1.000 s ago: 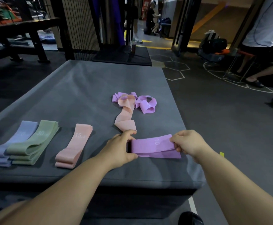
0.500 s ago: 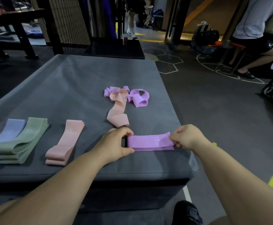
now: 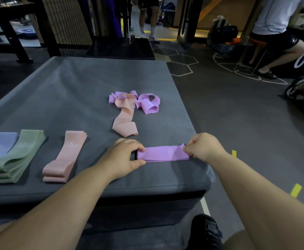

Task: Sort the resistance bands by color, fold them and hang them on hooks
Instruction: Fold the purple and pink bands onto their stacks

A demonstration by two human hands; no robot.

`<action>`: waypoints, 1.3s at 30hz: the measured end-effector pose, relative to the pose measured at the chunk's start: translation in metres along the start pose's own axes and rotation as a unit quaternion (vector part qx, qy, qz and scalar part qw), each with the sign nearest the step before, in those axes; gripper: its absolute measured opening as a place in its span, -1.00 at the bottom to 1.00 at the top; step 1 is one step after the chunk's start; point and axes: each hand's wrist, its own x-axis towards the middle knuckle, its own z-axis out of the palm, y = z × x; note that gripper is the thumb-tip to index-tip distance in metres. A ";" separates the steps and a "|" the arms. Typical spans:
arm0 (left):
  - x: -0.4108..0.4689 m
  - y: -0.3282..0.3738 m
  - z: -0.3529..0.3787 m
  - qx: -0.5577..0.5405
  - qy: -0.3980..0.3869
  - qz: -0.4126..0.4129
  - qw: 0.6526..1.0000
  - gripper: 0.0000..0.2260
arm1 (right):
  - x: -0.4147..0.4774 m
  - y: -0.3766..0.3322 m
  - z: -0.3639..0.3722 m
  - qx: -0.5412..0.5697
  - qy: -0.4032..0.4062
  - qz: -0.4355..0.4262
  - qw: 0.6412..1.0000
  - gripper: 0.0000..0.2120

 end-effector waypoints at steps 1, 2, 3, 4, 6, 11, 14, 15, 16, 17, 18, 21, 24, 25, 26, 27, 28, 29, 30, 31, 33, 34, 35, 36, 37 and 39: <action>0.000 0.000 0.000 0.001 -0.002 -0.001 1.000 -0.67 | 0.000 0.000 0.000 -0.002 0.002 -0.002 1.000 -0.79; 0.000 0.000 0.000 0.001 -0.002 0.000 1.000 -0.66 | 0.000 0.000 0.001 -0.005 0.004 -0.005 1.000 -0.77; 0.000 0.000 0.000 0.001 -0.002 0.002 1.000 -0.66 | 0.001 0.001 0.001 -0.008 0.005 -0.007 1.000 -0.74; 0.000 0.001 0.000 0.002 -0.001 0.003 1.000 -0.66 | 0.001 0.001 0.001 -0.013 0.008 -0.010 1.000 -0.73; 0.000 0.001 -0.001 0.005 -0.003 0.002 1.000 -0.65 | 0.000 0.002 0.001 -0.022 0.011 -0.013 1.000 -0.72; 0.000 0.003 -0.001 0.009 -0.009 -0.010 1.000 -0.63 | -0.001 0.003 0.000 -0.024 0.012 -0.010 1.000 -0.71; 0.000 0.004 -0.001 0.011 -0.012 -0.013 1.000 -0.64 | -0.002 0.003 0.000 -0.021 0.014 -0.012 1.000 -0.71; -0.001 0.004 -0.002 0.012 -0.014 -0.014 1.000 -0.64 | -0.002 0.003 0.001 -0.020 0.015 -0.014 1.000 -0.71; -0.001 0.004 -0.002 0.012 -0.015 -0.014 1.000 -0.64 | -0.002 0.003 0.001 -0.018 0.016 -0.016 1.000 -0.72; -0.001 0.004 -0.002 0.012 -0.017 -0.014 1.000 -0.63 | -0.003 0.003 0.001 -0.017 0.015 -0.016 1.000 -0.72; -0.002 0.005 -0.002 0.014 -0.017 -0.013 1.000 -0.63 | -0.003 0.003 0.000 -0.015 0.014 -0.017 1.000 -0.73; -0.002 0.008 -0.003 0.015 -0.017 -0.012 1.000 -0.64 | -0.004 0.003 -0.002 -0.011 0.011 -0.016 1.000 -0.76; -0.001 0.008 -0.004 0.018 -0.023 -0.014 0.999 -0.65 | -0.006 0.002 -0.002 -0.021 0.002 -0.019 1.000 -0.79; -0.001 0.008 -0.005 0.018 -0.026 -0.015 0.999 -0.65 | -0.007 0.001 -0.002 -0.020 -0.002 -0.017 1.000 -0.81; -0.001 0.008 -0.005 0.019 -0.028 -0.016 0.999 -0.65 | -0.008 0.001 -0.002 -0.020 -0.004 -0.016 1.000 -0.82; -0.001 0.008 -0.006 0.020 -0.030 -0.017 0.999 -0.65 | -0.009 0.000 -0.002 -0.020 -0.006 -0.013 1.000 -0.84; -0.001 0.009 -0.006 0.022 -0.032 -0.018 0.999 -0.65 | -0.009 0.000 -0.003 -0.021 -0.008 -0.012 1.000 -0.85; -0.001 0.010 -0.007 0.024 -0.034 -0.020 0.999 -0.65 | -0.010 0.000 -0.003 -0.023 -0.009 -0.013 1.000 -0.86; -0.001 0.010 -0.007 0.027 -0.034 -0.020 0.999 -0.64 | -0.010 -0.001 -0.003 -0.026 -0.010 -0.015 0.999 -0.88; -0.001 0.011 -0.007 0.028 -0.034 -0.021 0.999 -0.64 | -0.011 -0.001 -0.003 -0.029 -0.010 -0.017 0.999 -0.90; -0.002 0.011 -0.008 0.028 -0.036 -0.025 0.999 -0.65 | -0.012 -0.002 -0.004 -0.033 -0.012 -0.017 0.999 -0.94; -0.002 0.011 -0.008 0.028 -0.037 -0.026 0.999 -0.65 | -0.012 -0.002 -0.004 -0.033 -0.014 -0.018 0.999 -0.95; -0.002 0.011 -0.008 0.028 -0.039 -0.026 0.999 -0.65 | -0.012 -0.002 -0.004 -0.035 -0.016 -0.018 0.999 -0.95; -0.002 0.011 -0.008 0.029 -0.041 -0.027 0.998 -0.65 | -0.011 -0.002 -0.004 -0.038 -0.016 -0.019 0.999 -0.95; -0.002 0.011 -0.007 0.027 -0.041 -0.029 0.998 -0.66 | -0.011 -0.002 -0.004 -0.041 -0.017 -0.019 0.999 -0.95; -0.002 0.013 -0.005 0.023 -0.033 -0.036 0.999 -0.63 | -0.010 -0.002 -0.003 -0.044 -0.017 -0.019 0.999 -0.95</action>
